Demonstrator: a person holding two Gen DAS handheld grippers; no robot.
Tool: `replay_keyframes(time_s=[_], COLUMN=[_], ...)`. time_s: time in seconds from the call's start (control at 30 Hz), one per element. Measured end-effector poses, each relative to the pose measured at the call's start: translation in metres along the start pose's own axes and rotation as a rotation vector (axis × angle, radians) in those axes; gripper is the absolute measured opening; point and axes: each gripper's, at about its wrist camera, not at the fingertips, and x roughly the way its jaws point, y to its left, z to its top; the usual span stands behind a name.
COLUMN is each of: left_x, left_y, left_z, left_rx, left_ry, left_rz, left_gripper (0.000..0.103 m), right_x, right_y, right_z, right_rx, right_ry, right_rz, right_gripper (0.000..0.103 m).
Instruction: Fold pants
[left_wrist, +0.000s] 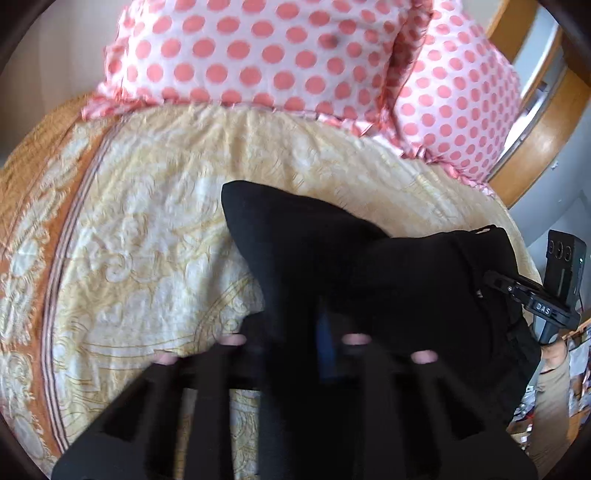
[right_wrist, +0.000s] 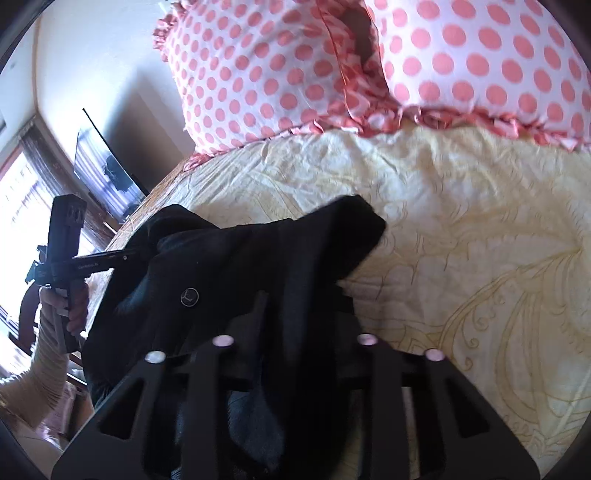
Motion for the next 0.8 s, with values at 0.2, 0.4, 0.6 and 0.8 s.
replay_keyframes(time_s=[0.2, 0.4, 0.6, 0.8], left_x=[-0.007, -0.006, 0.009, 0.064], left_y=[-0.014, -0.015, -0.014, 0.003], left_z=[0.005, 0.04, 0.101, 0.129], left_rx=[0.07, 0.047, 0.006, -0.018], left_ry=[-0.043, -0.103, -0.193, -0.085], left_rz=[0.045, 0.035, 0.067, 0.15], left_gripper=[0.008, 0.008, 0.008, 0.009], right_x=[-0.009, -0.002, 0.029, 0.084], right_y=[0.007, 0.005, -0.014, -0.045], right_z=[0.014, 0.053, 0.115, 0.125], right_rx=[-0.018, -0.044, -0.059, -0.014], right_ry=[-0.046, -0.088, -0.152, -0.012], right_rz=[-0.006, -0.041, -0.125, -0.243], right_gripper=[0.019, 0.017, 0.016, 0.016])
